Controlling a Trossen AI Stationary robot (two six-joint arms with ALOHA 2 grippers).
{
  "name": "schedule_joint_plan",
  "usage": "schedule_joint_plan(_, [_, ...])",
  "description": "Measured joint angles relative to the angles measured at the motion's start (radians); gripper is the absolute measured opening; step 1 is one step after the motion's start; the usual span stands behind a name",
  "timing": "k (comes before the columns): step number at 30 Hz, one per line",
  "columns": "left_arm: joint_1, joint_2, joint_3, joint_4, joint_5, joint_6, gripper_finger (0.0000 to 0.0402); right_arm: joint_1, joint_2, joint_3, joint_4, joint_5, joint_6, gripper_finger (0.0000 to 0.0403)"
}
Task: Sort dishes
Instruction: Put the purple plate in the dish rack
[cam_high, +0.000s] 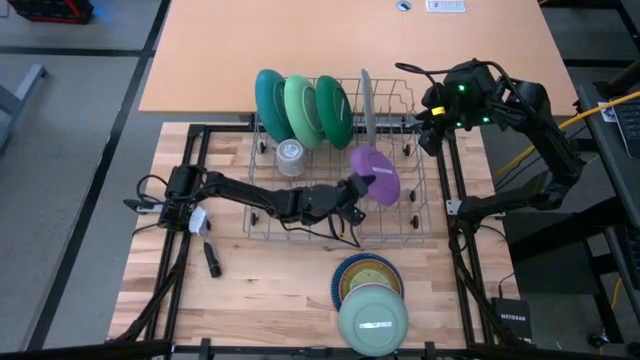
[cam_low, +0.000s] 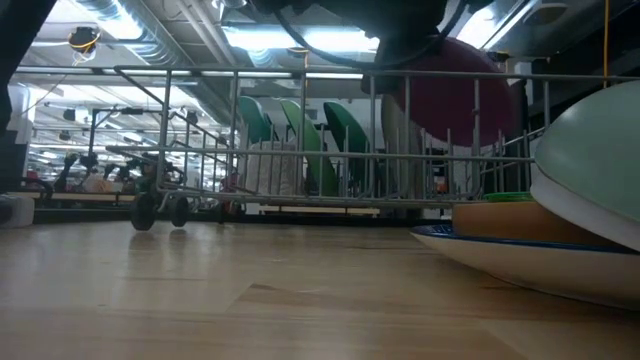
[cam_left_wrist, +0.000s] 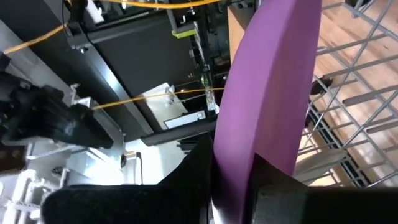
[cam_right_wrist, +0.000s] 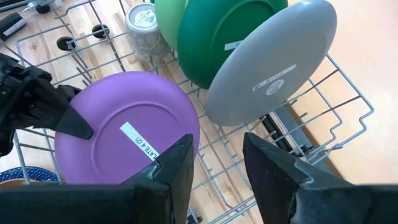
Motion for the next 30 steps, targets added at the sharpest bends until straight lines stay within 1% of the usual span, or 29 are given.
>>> schedule_joint_plan(9, [-0.033, 0.000, 0.000, -0.018, 0.007, 0.041, 0.0019, 0.000, 0.000, 0.000, 0.000, 0.000, 0.000, 0.0144])
schedule_joint_plan(16, [-0.034, 0.000, 0.002, -0.151, 0.050, 0.075, 0.0024, 0.000, 0.000, 0.000, 0.000, 0.000, 0.000, 0.0144])
schedule_joint_plan(19, [-0.029, 0.000, 0.002, -0.183, 0.064, 0.075, 0.0025, 0.000, 0.000, -0.001, 0.000, 0.000, 0.000, 0.0144])
schedule_joint_plan(23, [-0.021, -0.002, 0.003, -0.189, 0.075, 0.074, 0.0044, 0.000, 0.000, -0.001, 0.000, 0.000, 0.000, 0.0144])
schedule_joint_plan(30, [-0.018, -0.002, 0.002, -0.188, 0.077, 0.005, 0.0080, 0.000, 0.000, -0.001, 0.000, 0.000, 0.000, 0.0144])
